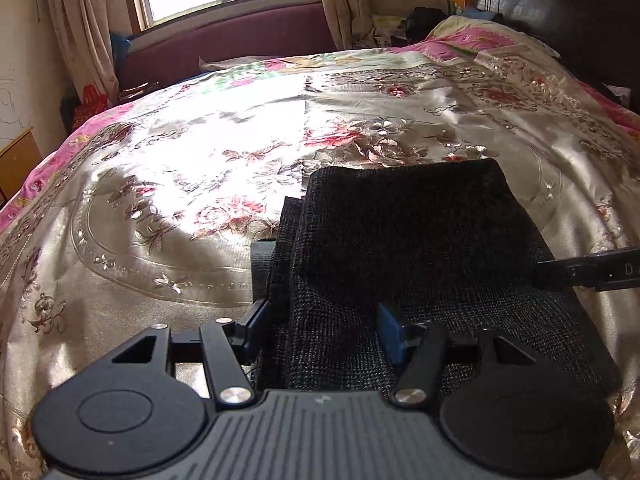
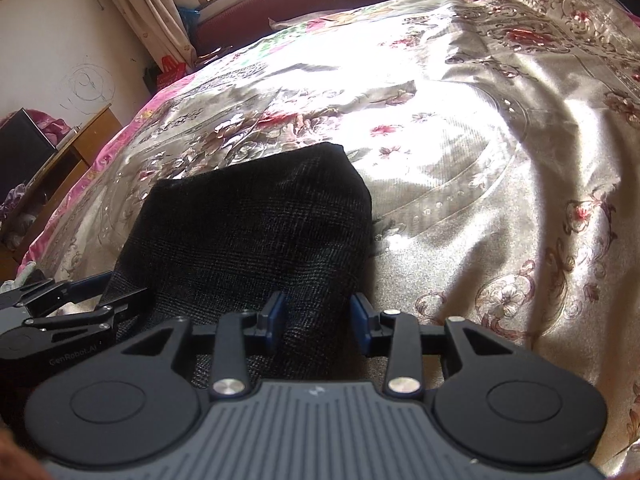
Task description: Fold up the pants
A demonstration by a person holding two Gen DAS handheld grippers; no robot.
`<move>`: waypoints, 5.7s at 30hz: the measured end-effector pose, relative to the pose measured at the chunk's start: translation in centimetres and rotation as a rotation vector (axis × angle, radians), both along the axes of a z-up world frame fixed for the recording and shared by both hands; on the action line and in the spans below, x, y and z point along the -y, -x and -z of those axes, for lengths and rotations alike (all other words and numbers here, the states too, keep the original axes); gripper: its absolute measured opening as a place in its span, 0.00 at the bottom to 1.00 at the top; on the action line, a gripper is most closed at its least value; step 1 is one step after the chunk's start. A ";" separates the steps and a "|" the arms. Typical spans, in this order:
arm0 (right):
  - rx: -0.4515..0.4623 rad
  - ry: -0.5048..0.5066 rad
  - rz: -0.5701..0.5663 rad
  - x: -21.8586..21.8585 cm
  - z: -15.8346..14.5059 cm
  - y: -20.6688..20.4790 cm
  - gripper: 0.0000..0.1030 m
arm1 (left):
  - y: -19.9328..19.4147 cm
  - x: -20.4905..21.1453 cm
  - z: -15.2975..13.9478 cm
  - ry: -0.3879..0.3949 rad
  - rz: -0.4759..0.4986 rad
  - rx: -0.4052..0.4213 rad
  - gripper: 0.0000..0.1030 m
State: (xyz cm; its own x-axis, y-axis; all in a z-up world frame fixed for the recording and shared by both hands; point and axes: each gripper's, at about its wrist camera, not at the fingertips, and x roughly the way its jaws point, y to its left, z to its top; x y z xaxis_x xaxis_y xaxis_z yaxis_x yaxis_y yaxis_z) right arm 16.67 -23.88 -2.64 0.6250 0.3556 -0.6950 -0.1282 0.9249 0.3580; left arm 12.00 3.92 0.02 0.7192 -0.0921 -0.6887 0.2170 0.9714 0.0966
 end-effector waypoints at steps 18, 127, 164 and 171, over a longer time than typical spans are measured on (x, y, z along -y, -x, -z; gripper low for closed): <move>0.065 -0.025 -0.055 -0.6 -1.3 3.2 0.42 | 5.7 1.1 -3.1 0.039 -0.107 0.074 0.78; 0.092 0.066 -0.065 -2.3 -2.3 9.9 0.61 | 10.7 2.6 -1.9 0.030 -0.112 0.106 1.00; 0.059 0.071 -0.077 -2.6 -1.7 10.3 0.61 | 11.6 2.2 -1.3 0.033 -0.147 0.075 1.00; 0.051 0.071 -0.076 -2.6 -1.5 10.3 0.61 | 11.7 2.3 -1.2 0.024 -0.149 0.073 1.00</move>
State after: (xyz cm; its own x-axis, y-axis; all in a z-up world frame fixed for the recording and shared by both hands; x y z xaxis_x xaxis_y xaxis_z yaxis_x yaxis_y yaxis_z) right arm 6.33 -21.32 -1.10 0.6331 0.3543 -0.6882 -0.2148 0.9346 0.2835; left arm 0.33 1.58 1.26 0.7738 0.0036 -0.6334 0.0633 0.9945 0.0831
